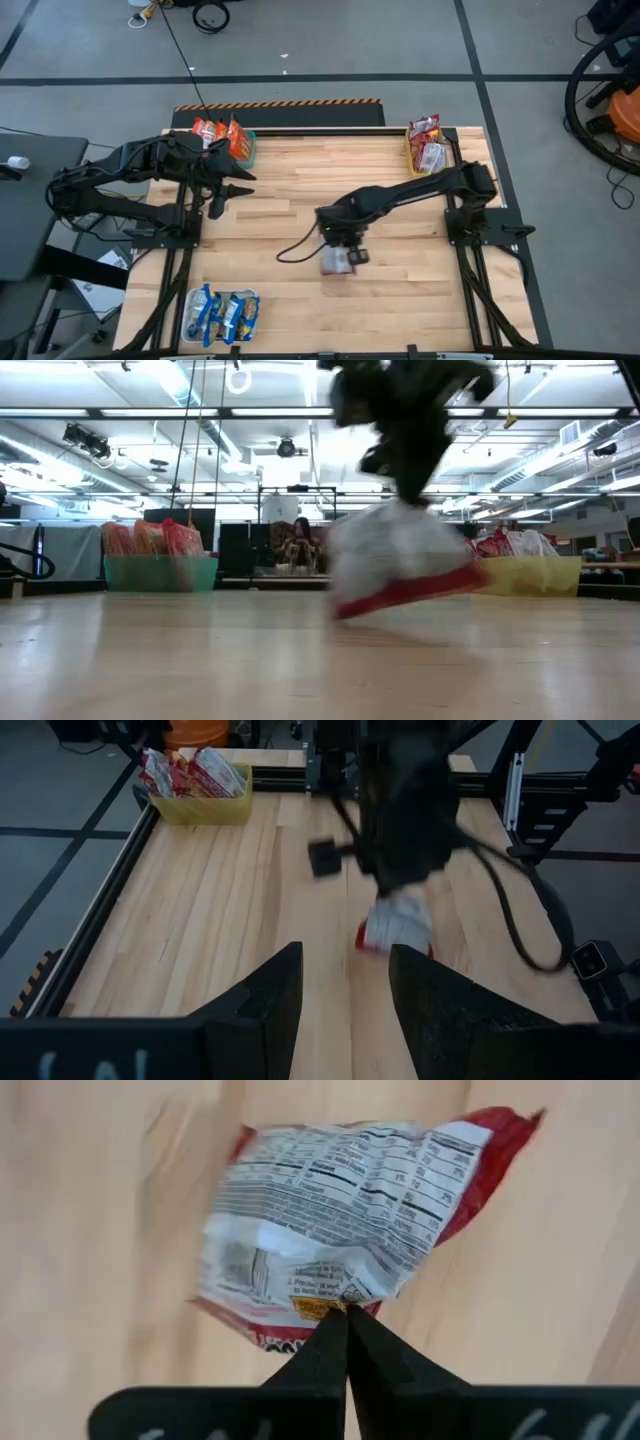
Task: Sort Maruchan noodles
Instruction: Put the red noodle pack into the yellow bin
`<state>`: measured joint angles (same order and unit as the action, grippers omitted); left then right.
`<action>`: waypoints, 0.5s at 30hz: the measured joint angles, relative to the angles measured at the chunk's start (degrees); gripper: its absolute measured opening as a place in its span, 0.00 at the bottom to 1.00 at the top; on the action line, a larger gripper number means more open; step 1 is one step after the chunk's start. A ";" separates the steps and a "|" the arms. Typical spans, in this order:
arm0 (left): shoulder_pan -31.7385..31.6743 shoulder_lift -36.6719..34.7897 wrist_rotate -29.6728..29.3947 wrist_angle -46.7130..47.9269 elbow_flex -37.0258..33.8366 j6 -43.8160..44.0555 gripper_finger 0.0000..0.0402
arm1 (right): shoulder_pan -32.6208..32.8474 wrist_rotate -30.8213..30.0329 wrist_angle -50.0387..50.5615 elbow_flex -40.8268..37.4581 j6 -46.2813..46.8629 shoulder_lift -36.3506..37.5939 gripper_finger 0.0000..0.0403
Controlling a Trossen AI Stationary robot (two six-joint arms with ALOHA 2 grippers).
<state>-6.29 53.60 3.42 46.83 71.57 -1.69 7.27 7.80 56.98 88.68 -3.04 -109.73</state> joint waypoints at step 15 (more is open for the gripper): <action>0.01 0.00 0.00 -0.33 0.00 0.02 0.39 | 4.32 10.33 12.89 -3.06 10.44 3.99 0.21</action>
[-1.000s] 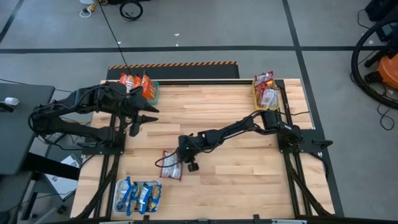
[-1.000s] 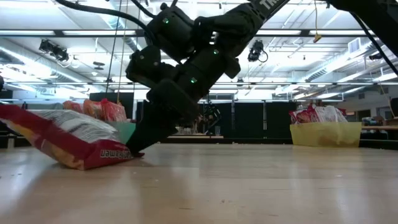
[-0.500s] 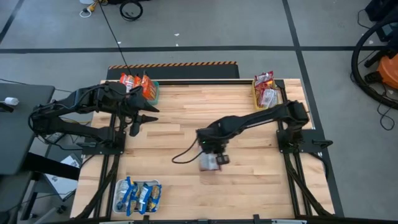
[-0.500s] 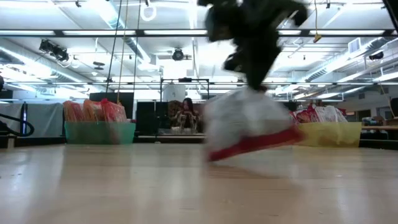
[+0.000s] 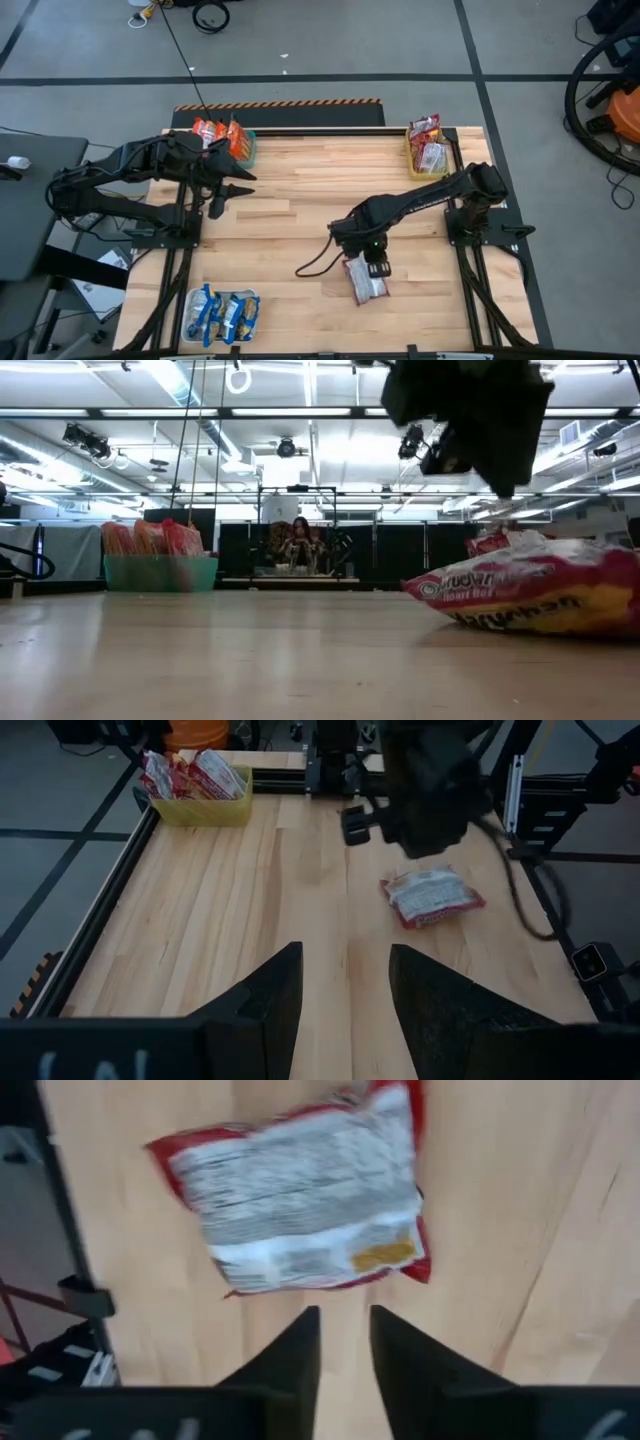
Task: Sort Maruchan noodles
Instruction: Put the red noodle pack into the yellow bin
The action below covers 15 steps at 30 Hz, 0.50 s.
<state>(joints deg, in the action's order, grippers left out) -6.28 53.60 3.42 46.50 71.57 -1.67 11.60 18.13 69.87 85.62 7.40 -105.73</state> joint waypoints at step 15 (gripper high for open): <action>-0.01 0.02 0.00 -0.04 0.00 -0.02 0.39 | -5.57 3.68 -29.18 -16.54 -0.36 -0.11 0.55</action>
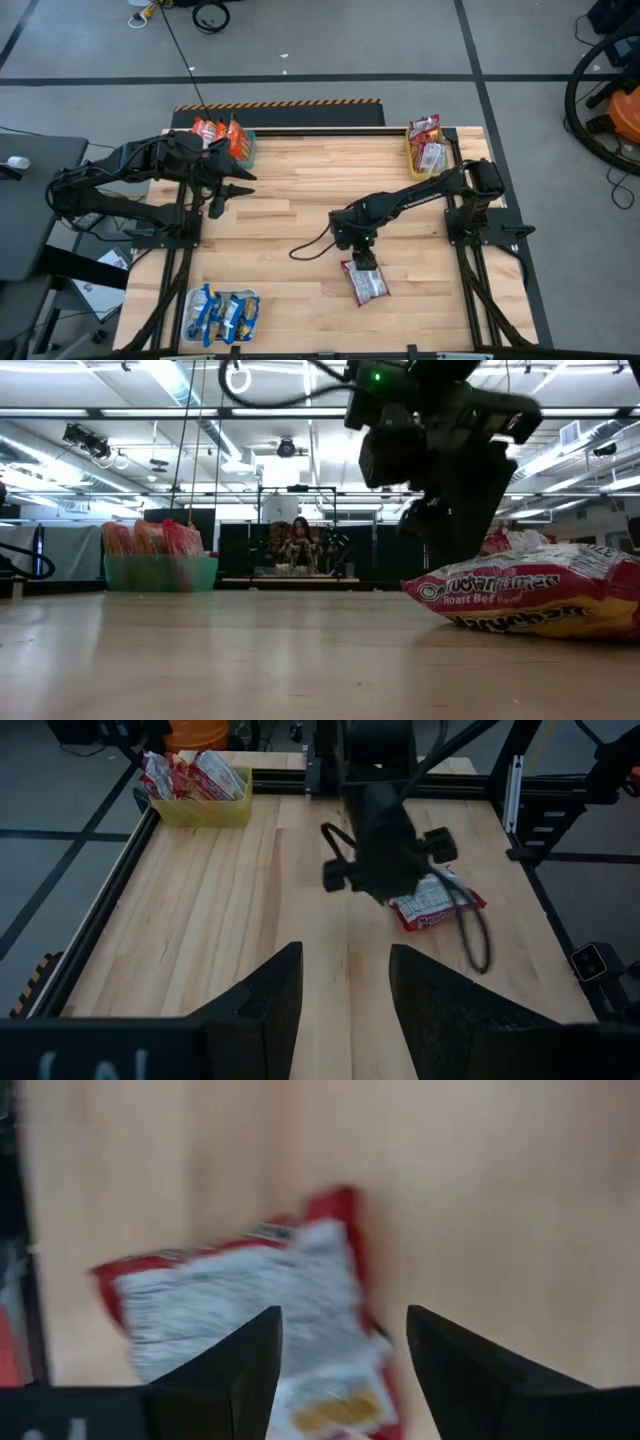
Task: Sort Maruchan noodles
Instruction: Put the red noodle pack into the yellow bin
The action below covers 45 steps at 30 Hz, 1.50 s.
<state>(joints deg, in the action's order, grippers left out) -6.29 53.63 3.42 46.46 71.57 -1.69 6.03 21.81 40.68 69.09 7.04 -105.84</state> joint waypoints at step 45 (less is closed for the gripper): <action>-0.01 -0.02 0.02 -0.02 0.00 0.00 0.39 | -3.62 -76.71 46.20 1.17 21.12 42.11 0.01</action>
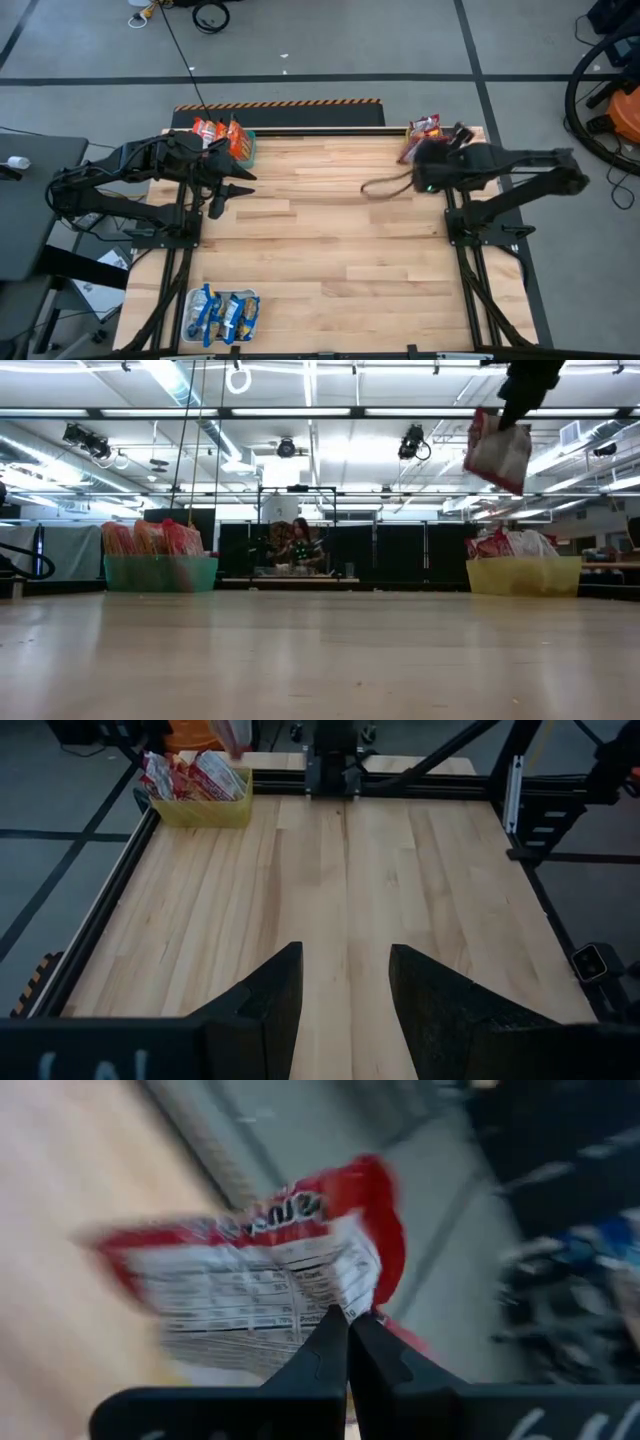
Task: Sort Maruchan noodles
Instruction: Put the red noodle pack into the yellow bin
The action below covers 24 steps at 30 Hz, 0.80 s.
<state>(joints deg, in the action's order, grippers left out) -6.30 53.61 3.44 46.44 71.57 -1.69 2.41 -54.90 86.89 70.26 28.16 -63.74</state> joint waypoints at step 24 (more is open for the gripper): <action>0.00 0.02 -0.02 -0.31 0.00 0.00 0.39 | -19.23 0.51 -27.67 -32.09 -27.49 13.04 0.02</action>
<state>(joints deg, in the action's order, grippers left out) -6.31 53.63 3.42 46.13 71.57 -1.69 -16.82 -54.39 59.22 38.17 0.67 -50.70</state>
